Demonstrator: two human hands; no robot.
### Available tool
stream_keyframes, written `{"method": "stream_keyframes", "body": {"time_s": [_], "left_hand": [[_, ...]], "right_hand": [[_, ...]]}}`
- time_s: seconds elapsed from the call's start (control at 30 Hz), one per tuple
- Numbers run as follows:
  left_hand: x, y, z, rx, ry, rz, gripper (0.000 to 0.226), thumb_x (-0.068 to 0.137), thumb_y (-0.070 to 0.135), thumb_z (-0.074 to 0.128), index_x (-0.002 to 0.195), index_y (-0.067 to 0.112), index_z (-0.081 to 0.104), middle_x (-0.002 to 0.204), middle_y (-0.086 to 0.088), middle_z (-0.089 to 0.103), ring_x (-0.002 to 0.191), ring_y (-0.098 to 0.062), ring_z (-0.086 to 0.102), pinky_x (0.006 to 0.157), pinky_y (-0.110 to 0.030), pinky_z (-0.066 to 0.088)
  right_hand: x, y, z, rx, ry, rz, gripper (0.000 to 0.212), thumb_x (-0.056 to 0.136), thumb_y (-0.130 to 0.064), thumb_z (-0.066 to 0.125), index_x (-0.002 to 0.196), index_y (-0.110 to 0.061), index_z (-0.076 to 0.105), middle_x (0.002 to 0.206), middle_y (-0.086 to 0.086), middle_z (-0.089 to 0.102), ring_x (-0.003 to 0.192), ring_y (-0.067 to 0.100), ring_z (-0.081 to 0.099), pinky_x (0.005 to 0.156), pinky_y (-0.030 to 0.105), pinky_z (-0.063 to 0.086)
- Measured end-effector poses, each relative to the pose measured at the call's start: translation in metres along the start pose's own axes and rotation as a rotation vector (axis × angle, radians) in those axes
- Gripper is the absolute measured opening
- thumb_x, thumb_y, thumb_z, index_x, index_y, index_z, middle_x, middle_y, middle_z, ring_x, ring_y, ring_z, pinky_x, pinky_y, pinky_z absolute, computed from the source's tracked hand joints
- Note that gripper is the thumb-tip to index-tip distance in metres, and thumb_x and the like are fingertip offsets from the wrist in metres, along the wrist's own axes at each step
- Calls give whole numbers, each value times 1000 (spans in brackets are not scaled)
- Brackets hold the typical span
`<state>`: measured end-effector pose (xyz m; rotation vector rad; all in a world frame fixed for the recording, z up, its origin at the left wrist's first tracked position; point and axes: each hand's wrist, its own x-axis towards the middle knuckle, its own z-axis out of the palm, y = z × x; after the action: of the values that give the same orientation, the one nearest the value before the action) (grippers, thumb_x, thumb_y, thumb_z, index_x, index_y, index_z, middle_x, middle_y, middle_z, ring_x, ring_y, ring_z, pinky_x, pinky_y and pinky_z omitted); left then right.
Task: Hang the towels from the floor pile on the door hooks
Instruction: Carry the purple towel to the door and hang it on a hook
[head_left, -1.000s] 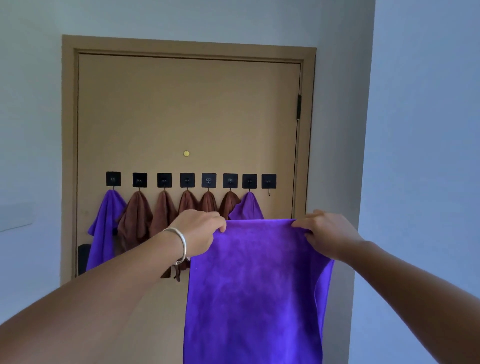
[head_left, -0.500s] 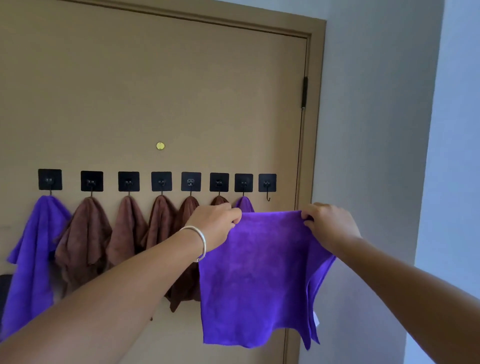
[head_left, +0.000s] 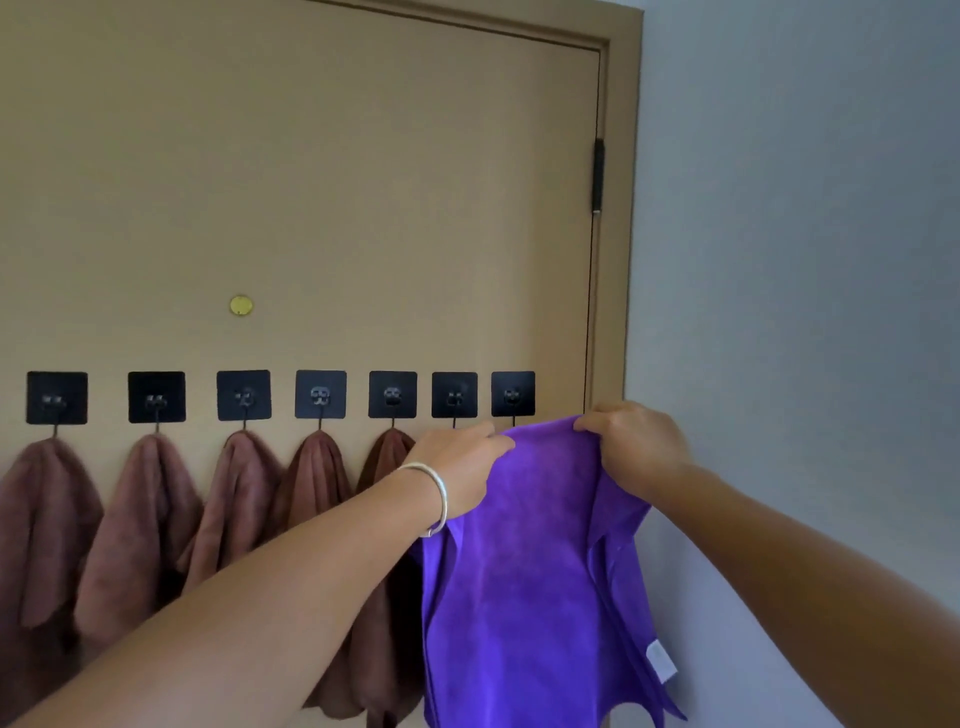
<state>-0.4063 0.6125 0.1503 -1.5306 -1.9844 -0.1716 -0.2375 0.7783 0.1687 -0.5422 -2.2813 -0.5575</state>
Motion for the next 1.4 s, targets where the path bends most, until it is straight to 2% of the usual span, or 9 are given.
{"method": "stream_keyframes", "body": {"time_s": [0.2, 0.4, 0.57, 0.77, 0.93, 1.03, 1.17, 1.3, 1.4], "left_hand": [[47, -8, 16, 102, 10, -78, 44, 83, 2, 42, 124, 17, 48, 121, -2, 47, 79, -31, 59, 56, -34, 32], [67, -20, 31, 120, 18, -162, 32, 84, 4, 43, 113, 16, 50, 115, -2, 46, 75, -31, 60, 54, -35, 39], [69, -19, 46, 151, 17, -177, 29, 86, 6, 44, 112, 17, 51, 111, -2, 48, 66, -26, 52, 45, -30, 22], [68, -1, 57, 210, -3, -156, 30, 89, 14, 46, 117, 21, 56, 115, -3, 49, 103, -27, 54, 76, -37, 43], [62, 18, 73, 339, 26, -65, 38, 92, 30, 41, 122, 16, 60, 133, -7, 42, 123, -31, 33, 99, -42, 26], [55, 30, 82, 257, -84, -80, 38, 93, 27, 41, 126, 12, 52, 120, -9, 59, 111, -31, 51, 82, -38, 36], [44, 38, 96, 12, -152, -185, 59, 92, 20, 43, 144, 1, 21, 116, -13, 63, 100, -34, 62, 66, -37, 36], [37, 32, 87, 105, -99, -135, 40, 90, 13, 44, 129, 5, 41, 113, -11, 62, 101, -31, 59, 67, -37, 37], [28, 27, 82, 151, -38, -86, 27, 90, 15, 42, 114, 11, 54, 111, -9, 61, 102, -30, 54, 73, -38, 38]], "right_hand": [[42, 20, 37, 40, 28, -3, 43, 92, -9, 44, 125, -33, 58, 108, -4, 58, 95, 20, 57, 70, 28, 41], [68, 14, 68, 52, 62, -14, 38, 94, -10, 46, 127, -25, 56, 112, 1, 58, 103, 22, 54, 81, 29, 43], [68, 10, 93, 77, 65, 5, 37, 92, -10, 46, 127, -21, 51, 121, 2, 55, 106, 22, 54, 79, 30, 44], [49, 3, 116, 72, 69, 45, 33, 92, -17, 49, 124, -23, 49, 119, 2, 53, 99, 23, 56, 69, 28, 36], [25, -6, 135, 72, -50, 62, 35, 91, -25, 54, 126, -24, 46, 121, 3, 52, 89, 26, 62, 63, 30, 41], [17, -13, 142, 87, -69, 60, 39, 86, -23, 60, 124, -22, 50, 117, 5, 56, 87, 29, 63, 65, 33, 47], [10, -22, 141, 114, 12, 113, 36, 80, -26, 67, 116, -19, 61, 107, 7, 57, 96, 27, 53, 72, 35, 46], [7, -29, 139, 232, -8, 134, 32, 90, -34, 55, 121, -25, 51, 109, -3, 57, 91, 17, 56, 67, 24, 35], [4, -34, 135, 405, -4, 203, 31, 92, -34, 53, 122, -28, 49, 112, -7, 61, 92, 15, 61, 73, 27, 48]]}}
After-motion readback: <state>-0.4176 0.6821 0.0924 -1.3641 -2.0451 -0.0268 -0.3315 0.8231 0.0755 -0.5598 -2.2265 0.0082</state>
